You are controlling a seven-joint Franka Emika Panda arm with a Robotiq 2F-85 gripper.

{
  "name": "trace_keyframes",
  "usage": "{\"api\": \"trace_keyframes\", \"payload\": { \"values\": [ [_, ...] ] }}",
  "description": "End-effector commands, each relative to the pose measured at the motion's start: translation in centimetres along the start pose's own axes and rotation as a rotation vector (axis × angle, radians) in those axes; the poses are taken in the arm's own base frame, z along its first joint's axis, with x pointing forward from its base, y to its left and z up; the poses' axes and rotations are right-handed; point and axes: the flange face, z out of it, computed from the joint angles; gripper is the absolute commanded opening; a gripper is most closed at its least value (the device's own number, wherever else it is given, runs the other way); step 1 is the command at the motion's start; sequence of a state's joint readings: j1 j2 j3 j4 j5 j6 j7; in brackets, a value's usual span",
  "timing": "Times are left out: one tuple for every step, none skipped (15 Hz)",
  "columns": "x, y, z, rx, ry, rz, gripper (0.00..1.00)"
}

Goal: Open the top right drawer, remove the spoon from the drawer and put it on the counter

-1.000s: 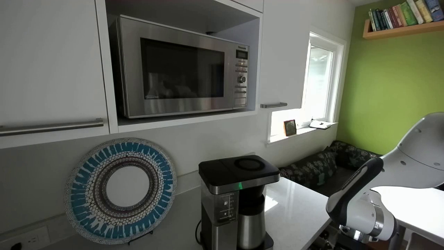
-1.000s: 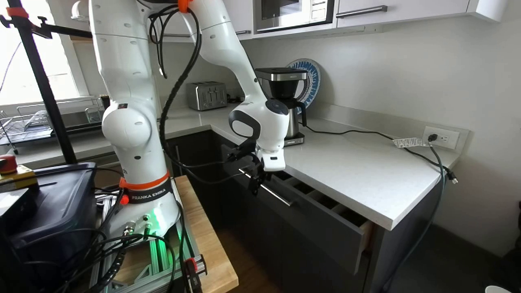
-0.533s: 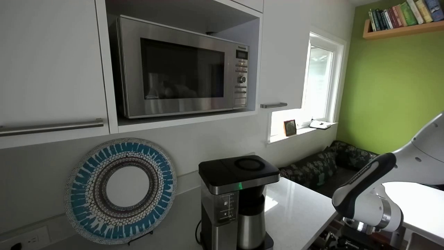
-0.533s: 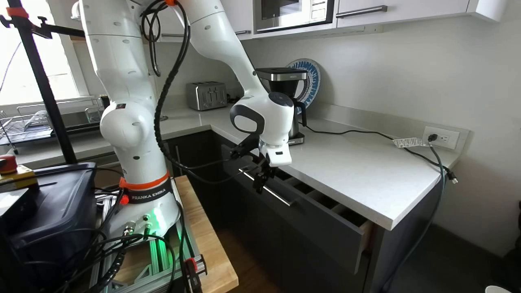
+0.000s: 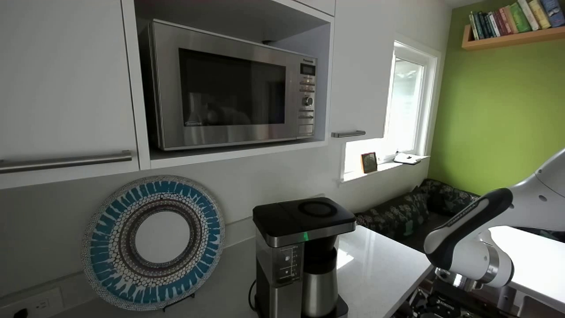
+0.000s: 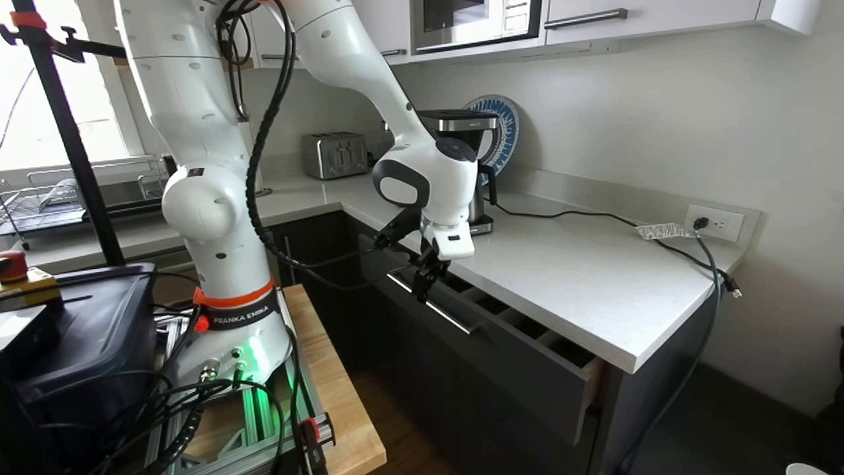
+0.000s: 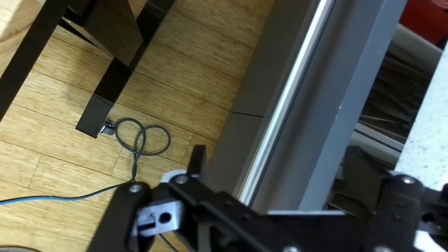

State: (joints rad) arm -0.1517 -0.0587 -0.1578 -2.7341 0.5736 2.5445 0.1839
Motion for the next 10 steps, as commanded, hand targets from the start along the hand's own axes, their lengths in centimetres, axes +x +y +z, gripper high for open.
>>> {"api": "trace_keyframes", "payload": {
  "values": [
    [0.3, -1.0, 0.5, 0.004, -0.007, 0.035, 1.0],
    [0.5, -1.3, 0.6, 0.011, -0.007, 0.042, 1.0],
    [0.5, -1.7, 0.7, 0.026, -0.025, 0.039, 1.0],
    [0.6, -2.0, 0.8, 0.031, -0.027, 0.049, 1.0],
    [0.8, -2.6, 1.1, 0.036, -0.037, 0.054, 1.0],
    [0.9, -3.0, 1.4, 0.031, -0.042, 0.061, 1.0],
    [1.0, -3.4, 1.9, 0.016, -0.049, 0.057, 1.0],
    [1.1, -3.7, 2.3, -0.004, -0.05, 0.056, 1.0],
    [1.1, -4.0, 2.6, -0.017, -0.057, 0.047, 1.0],
    [1.2, -4.2, 3.0, -0.033, -0.062, 0.042, 1.0]
  ]
}}
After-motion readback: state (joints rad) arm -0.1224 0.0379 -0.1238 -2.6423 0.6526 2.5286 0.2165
